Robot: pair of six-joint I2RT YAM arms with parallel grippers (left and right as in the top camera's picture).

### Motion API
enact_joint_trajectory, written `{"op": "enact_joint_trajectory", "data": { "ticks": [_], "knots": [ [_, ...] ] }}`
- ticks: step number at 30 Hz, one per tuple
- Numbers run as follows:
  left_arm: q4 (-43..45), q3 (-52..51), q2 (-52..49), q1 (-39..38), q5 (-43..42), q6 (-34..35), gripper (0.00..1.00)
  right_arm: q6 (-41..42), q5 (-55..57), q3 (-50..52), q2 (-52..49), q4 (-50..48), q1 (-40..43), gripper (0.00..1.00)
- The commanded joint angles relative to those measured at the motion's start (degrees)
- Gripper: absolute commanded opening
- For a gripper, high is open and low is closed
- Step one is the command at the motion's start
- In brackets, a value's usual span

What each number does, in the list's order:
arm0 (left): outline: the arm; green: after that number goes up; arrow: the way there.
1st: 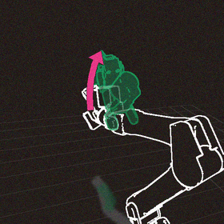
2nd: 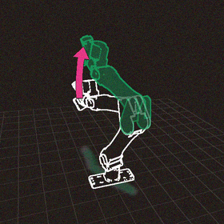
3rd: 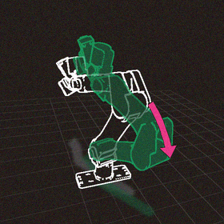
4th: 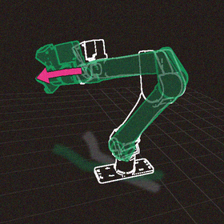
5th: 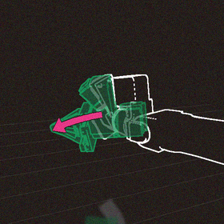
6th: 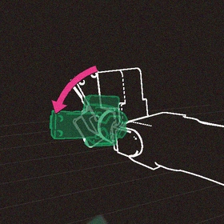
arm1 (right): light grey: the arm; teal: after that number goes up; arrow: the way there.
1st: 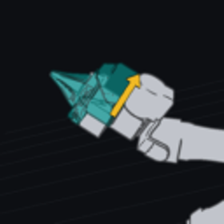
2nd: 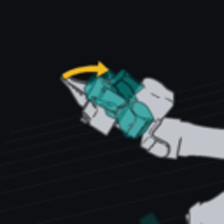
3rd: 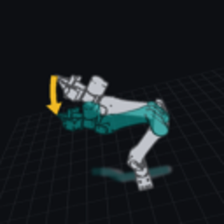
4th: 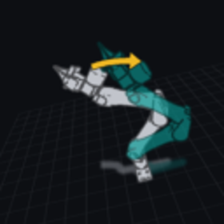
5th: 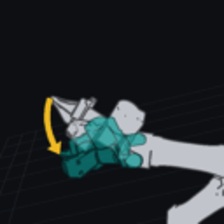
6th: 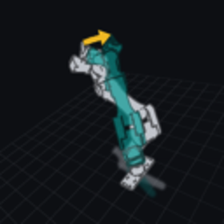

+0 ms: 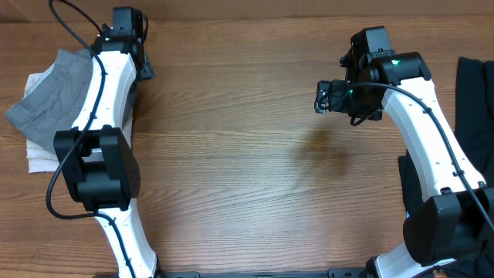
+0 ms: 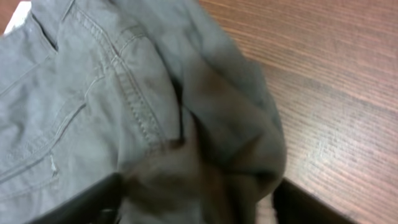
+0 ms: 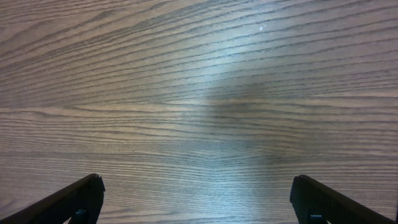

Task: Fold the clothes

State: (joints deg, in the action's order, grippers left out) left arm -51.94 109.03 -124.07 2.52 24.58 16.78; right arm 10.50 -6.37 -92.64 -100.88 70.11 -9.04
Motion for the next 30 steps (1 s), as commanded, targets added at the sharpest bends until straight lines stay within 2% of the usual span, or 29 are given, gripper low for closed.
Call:
{"op": "enact_joint_trajectory", "data": {
  "ticks": [1,4,5,7,9,10,12,16,23,25,30],
  "knots": [
    [-2.64,6.05,2.82,0.87,-2.19,-1.22,0.94,-0.04,0.50,-1.07,0.46,-0.11,0.09,1.00],
    [-8.94,10.32,4.15,0.85,-12.52,-2.73,0.90,-0.04,0.48,-1.07,0.46,-0.11,0.07,1.00],
    [-11.04,10.88,4.48,0.85,-17.35,-3.80,0.83,-0.04,0.50,-1.07,0.46,-0.11,0.09,1.00],
    [-15.50,10.86,4.59,0.83,-24.61,-4.87,0.55,-0.04,0.50,-1.07,0.46,-0.13,0.07,1.00],
    [-19.10,9.84,4.00,0.83,-27.36,-4.87,0.30,-0.07,0.50,-1.07,0.46,-0.11,0.09,1.00],
    [-20.22,8.68,3.67,0.83,-27.78,-4.83,0.21,-0.07,0.50,-1.07,0.46,-0.11,0.09,1.00],
    [-19.65,5.07,3.41,0.83,-27.65,-4.85,0.11,-0.07,0.50,-1.07,0.46,-0.07,0.09,1.00],
    [-12.72,-3.98,3.41,1.40,-26.43,-5.01,0.10,-0.07,0.50,-1.07,0.46,0.20,0.09,1.00],
    [1.90,-14.23,3.41,5.57,-22.03,-4.96,0.26,-0.07,0.50,-1.07,0.46,0.83,0.07,1.00],
    [3.74,-15.76,3.41,7.17,-21.27,-4.04,0.33,-0.04,0.50,-1.07,0.44,0.87,0.07,1.00],
    [5.16,-16.35,3.43,11.26,-21.38,-3.54,0.34,-0.07,0.50,-1.07,0.46,0.90,0.07,1.00]
  ]
}}
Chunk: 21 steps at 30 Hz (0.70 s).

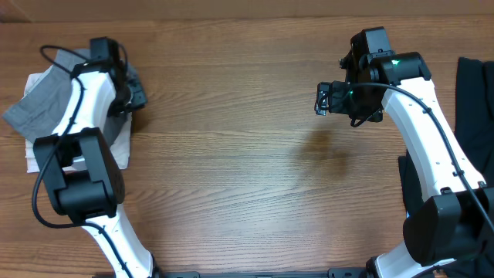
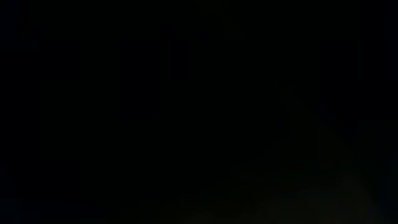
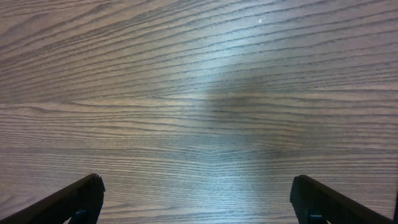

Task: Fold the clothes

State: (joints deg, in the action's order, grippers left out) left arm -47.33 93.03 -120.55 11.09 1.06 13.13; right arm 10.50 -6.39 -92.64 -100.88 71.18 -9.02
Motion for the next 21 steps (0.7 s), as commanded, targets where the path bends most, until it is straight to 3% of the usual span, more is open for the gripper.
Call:
{"op": "enact_joint_trajectory", "data": {
  "ticks": [1,4,12,16,19,21],
  "knots": [
    [0.50,-0.24,-0.09,3.26,1.99,-0.37,0.34,-0.04,0.52,-1.07,0.46,-0.31,0.04,1.00],
    [0.15,-0.22,-0.07,3.80,-0.26,-3.04,0.36,-0.04,0.52,-1.07,0.46,-0.52,0.04,1.00],
    [-6.58,3.98,0.79,0.59,-1.46,-6.82,0.59,0.00,0.50,-1.07,0.46,-1.90,0.07,1.00],
    [-9.03,7.85,2.71,-3.28,-4.09,-9.53,0.70,0.17,0.31,-1.07,0.44,-7.67,0.04,1.00],
    [-10.84,10.27,4.70,-7.82,-4.11,-10.03,0.98,0.13,0.31,-1.07,0.44,-14.43,0.04,1.00],
    [-15.43,11.39,5.42,-10.25,-4.09,-10.84,1.00,0.13,0.35,-1.07,0.46,-15.80,0.11,1.00]
  ]
}}
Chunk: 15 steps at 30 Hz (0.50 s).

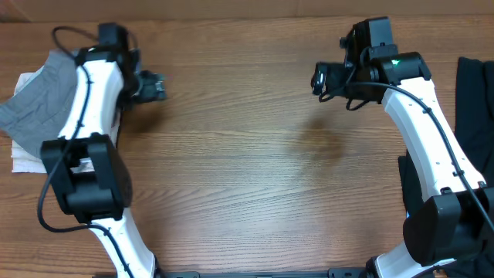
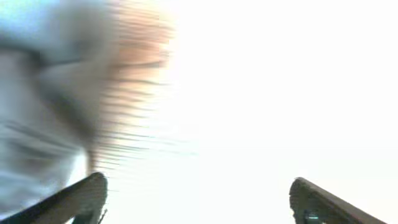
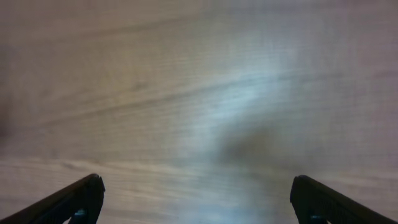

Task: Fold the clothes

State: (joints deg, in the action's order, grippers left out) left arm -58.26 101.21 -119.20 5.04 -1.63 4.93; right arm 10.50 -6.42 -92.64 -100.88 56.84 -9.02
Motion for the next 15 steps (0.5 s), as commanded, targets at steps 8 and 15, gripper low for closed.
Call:
{"op": "enact_joint_trajectory", "data": {
  "ticks": [8,15],
  "knots": [
    [-29.88,4.39,4.76,-9.25,-1.68,1.11,1.00,4.96,0.63,-1.07,1.03,6.78,1.16,1.00],
    [-30.03,4.26,12.66,-10.34,-4.00,2.58,1.00,9.73,2.97,-1.07,6.73,11.74,1.49,1.00]
  ]
}}
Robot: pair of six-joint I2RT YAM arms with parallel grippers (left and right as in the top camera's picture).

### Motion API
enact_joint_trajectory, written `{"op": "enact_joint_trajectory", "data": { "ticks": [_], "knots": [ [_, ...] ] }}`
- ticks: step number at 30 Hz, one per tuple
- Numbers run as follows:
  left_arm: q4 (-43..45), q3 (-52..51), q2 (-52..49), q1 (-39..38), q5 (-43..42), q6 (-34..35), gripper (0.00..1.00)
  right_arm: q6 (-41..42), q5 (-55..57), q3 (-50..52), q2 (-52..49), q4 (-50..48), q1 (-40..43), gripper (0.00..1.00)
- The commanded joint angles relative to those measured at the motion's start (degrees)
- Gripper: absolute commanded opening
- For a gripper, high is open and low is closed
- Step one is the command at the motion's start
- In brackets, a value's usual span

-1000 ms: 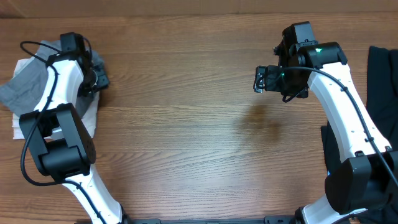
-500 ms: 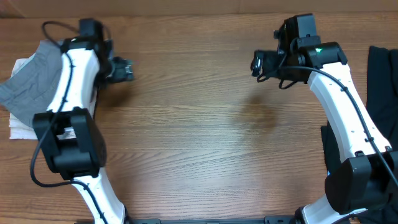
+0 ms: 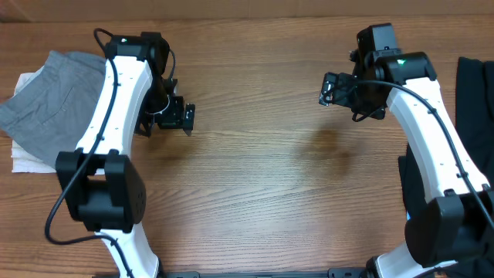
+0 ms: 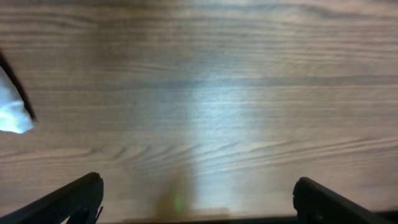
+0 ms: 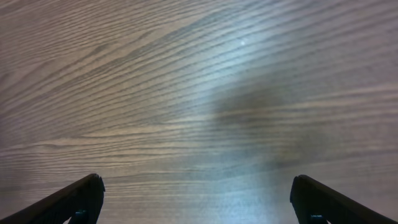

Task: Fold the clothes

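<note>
Folded grey trousers (image 3: 50, 96) lie at the table's far left on top of a white cloth (image 3: 27, 154). My left gripper (image 3: 171, 117) hangs open over bare wood to the right of that pile, nothing between its fingers (image 4: 74, 199). A corner of the white cloth (image 4: 12, 112) shows at the left edge of the left wrist view. My right gripper (image 3: 330, 86) stands open above bare table at the upper right, its fingers (image 5: 78, 196) wide apart and empty. Dark clothing (image 3: 472, 100) lies at the right edge.
The wooden table (image 3: 262, 193) spans the whole overhead view. More dark fabric (image 3: 409, 193) sits by the right arm's base at the lower right.
My left gripper has moved right and toward the front, away from the grey pile, and now looks at bare wood. My right gripper has shifted slightly right and down.
My left gripper was first at the grey trousers on the pile, fabric filling its view. Then it sat pressed at the pile's right edge, its view dark. It was then open beside the pile, and now hangs farther right over bare table. The right gripper stayed open.
</note>
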State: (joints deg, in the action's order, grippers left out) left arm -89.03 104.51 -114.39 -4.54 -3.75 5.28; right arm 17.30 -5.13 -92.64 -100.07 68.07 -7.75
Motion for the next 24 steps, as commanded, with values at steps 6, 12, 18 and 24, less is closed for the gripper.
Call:
{"op": "enact_joint_trajectory", "data": {
  "ticks": [6,12,18,24],
  "knots": [
    [7.74,-2.40,24.06,-1.86,-0.46,3.76,1.00,2.93,3.28,2.45,17.22,-2.49,0.20,1.00],
    [21.81,-16.00,44.94,-3.13,4.57,6.49,1.00,2.89,5.44,15.56,33.46,-11.91,0.13,1.00],
    [30.01,-32.28,64.50,-3.10,5.84,6.21,1.00,2.95,10.47,32.44,51.41,-17.33,-0.44,1.00],
    [30.73,-41.48,74.40,-3.10,9.94,6.54,1.00,2.93,10.40,40.30,61.72,-14.32,-0.44,1.00]
  ]
}}
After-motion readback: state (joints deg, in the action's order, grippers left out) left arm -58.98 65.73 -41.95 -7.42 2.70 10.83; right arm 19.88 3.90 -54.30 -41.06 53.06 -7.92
